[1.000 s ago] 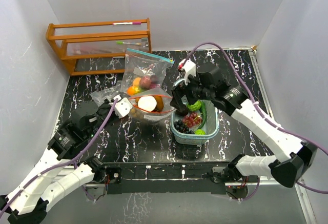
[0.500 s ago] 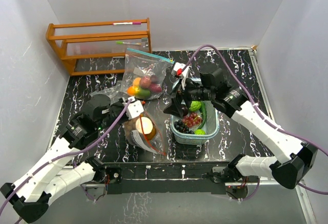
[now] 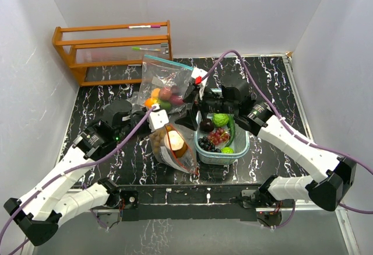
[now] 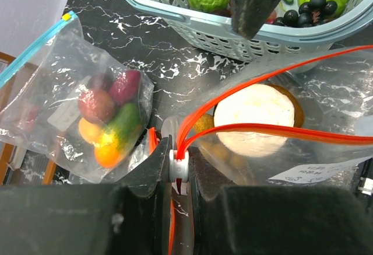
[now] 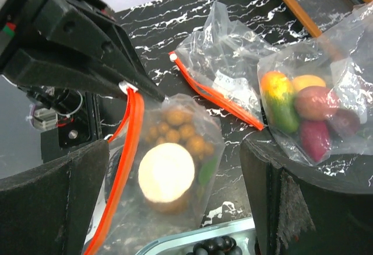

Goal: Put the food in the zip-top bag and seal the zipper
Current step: Zip the zipper food storage bag at the center of the board.

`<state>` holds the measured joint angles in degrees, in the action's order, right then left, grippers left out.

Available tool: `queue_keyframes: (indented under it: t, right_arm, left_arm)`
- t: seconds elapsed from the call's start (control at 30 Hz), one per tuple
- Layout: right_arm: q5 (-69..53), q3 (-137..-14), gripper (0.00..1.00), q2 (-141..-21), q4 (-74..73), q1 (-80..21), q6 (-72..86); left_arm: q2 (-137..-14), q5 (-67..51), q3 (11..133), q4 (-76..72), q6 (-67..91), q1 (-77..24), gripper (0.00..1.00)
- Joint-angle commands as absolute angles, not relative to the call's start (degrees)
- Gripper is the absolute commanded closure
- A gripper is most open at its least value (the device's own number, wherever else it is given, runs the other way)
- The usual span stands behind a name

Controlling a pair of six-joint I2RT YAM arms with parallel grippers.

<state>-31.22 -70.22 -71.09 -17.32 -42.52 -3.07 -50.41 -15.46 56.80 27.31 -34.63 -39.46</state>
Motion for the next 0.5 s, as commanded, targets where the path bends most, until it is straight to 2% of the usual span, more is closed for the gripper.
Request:
queue_keyframes:
  t: [0.0,0.47]
  right_arm:
    - [-29.99,-70.49,0.02,-71.17,-10.90,-43.20,-1.24]
    - [-22.65,-69.65,0.02,-75.49,-9.68,-52.00,-0.75]
  left_arm:
    - [-51.05,-18.17,59.29,26.02,-32.07,-39.20,1.00]
    - [-56.62,-17.96,66.47,32.01,-28.06,-38.95,1.00]
